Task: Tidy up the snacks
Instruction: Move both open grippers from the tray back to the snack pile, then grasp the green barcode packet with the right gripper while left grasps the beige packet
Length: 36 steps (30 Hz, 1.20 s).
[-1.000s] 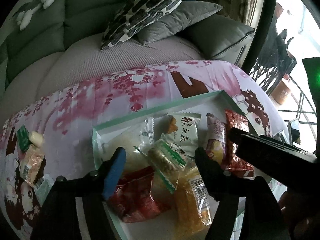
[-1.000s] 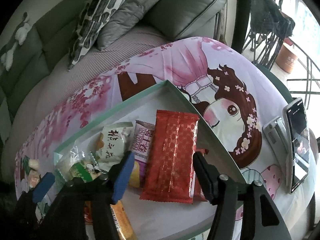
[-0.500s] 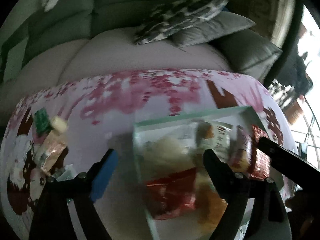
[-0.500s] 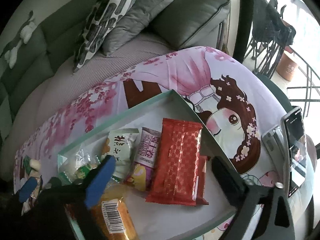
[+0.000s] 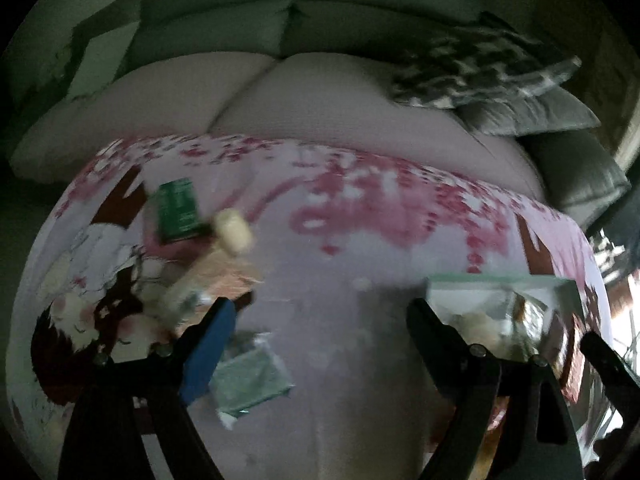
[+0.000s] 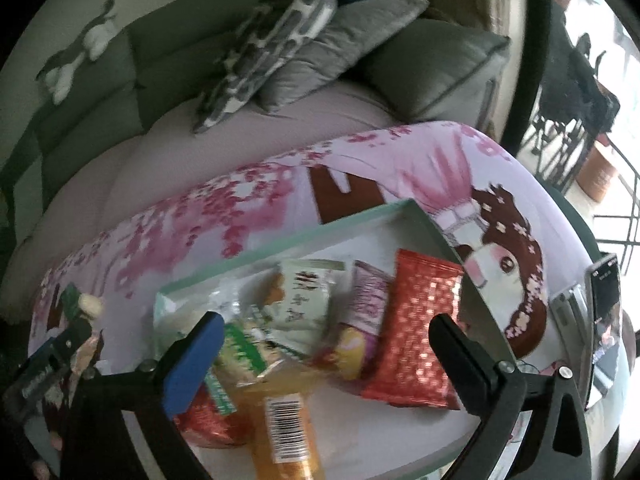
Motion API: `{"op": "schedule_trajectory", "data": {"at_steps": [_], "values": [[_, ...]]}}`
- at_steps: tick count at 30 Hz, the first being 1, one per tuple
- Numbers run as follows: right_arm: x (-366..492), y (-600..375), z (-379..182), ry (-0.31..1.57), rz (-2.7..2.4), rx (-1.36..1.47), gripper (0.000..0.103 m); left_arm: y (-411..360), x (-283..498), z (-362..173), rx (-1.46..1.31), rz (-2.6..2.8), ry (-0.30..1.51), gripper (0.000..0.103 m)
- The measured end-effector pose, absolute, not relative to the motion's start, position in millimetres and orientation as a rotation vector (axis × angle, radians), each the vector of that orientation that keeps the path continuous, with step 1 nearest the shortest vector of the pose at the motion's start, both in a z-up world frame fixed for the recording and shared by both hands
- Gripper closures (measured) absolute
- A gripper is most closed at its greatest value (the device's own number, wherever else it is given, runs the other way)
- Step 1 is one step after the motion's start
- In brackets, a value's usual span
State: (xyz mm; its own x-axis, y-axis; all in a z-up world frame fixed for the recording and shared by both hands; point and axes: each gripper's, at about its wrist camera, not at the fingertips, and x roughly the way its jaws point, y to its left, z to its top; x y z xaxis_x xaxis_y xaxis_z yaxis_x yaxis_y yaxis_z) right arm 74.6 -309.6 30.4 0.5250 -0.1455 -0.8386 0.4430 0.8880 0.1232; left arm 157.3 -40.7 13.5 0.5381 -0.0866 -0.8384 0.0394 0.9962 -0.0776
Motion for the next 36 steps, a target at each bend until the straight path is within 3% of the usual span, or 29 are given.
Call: {"op": "schedule_trajectory", "data": {"at_steps": [5,10,21,36], "values": [[81,-281,34,0.953,-0.292,0.31,0.0,-4,163,13,-0.118,0.002,0.998,0.015],[87,-250,34,0.959,-0.225,0.269,0.0,37,163,15,-0.126,0.119,0.956,0.001],[104,-163,18,1.011,-0.032,0.182,0.0,109,155,14,-0.197,0.234,0.885,0.0],[128,-78,-40,1.145,0.192,0.137,0.0,111,163,-29,-0.02,0.165,1.121,0.0]]}}
